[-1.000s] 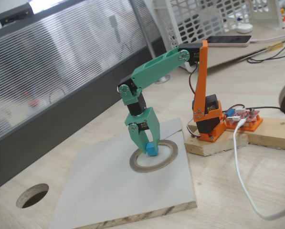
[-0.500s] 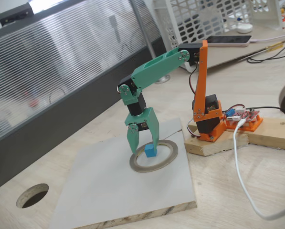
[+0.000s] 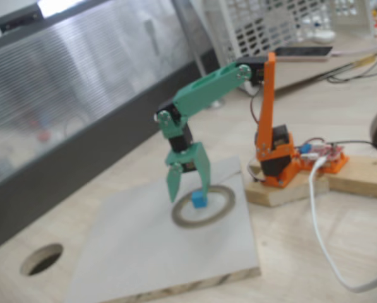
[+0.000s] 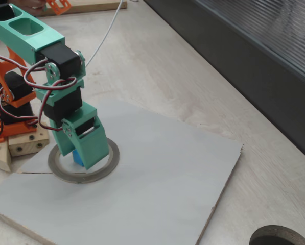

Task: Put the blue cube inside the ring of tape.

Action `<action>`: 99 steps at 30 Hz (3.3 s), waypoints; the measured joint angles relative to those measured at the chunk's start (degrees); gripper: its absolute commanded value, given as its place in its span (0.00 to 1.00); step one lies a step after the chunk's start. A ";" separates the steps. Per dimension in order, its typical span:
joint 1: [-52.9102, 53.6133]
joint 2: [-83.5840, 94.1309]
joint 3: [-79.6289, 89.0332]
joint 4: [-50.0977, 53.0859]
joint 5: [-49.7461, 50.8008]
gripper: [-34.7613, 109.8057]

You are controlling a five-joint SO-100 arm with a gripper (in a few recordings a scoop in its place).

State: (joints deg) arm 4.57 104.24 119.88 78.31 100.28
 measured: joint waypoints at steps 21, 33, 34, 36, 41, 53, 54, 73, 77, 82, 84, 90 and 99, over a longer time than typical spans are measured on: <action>0.00 0.00 -23.99 10.55 0.00 0.61; 0.00 0.00 -33.84 23.91 0.00 0.61; -0.09 0.00 -33.84 23.99 0.00 0.61; -0.35 0.00 -33.84 24.79 0.00 0.61; -0.09 0.00 -33.84 24.96 0.00 0.61; -0.09 0.00 -33.84 25.22 0.00 0.31; -0.09 0.00 -33.84 25.22 0.00 0.27; -0.18 11.34 -20.30 25.22 0.00 0.25; -0.09 15.82 -12.13 25.22 0.00 0.25; -0.09 20.57 -2.11 24.79 0.00 0.25; -0.18 23.20 1.49 24.79 0.00 0.25; -0.26 29.09 8.35 24.79 0.00 0.25; -0.09 29.62 9.05 24.79 0.00 0.25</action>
State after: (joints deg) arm 4.48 133.86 128.94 103.10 100.28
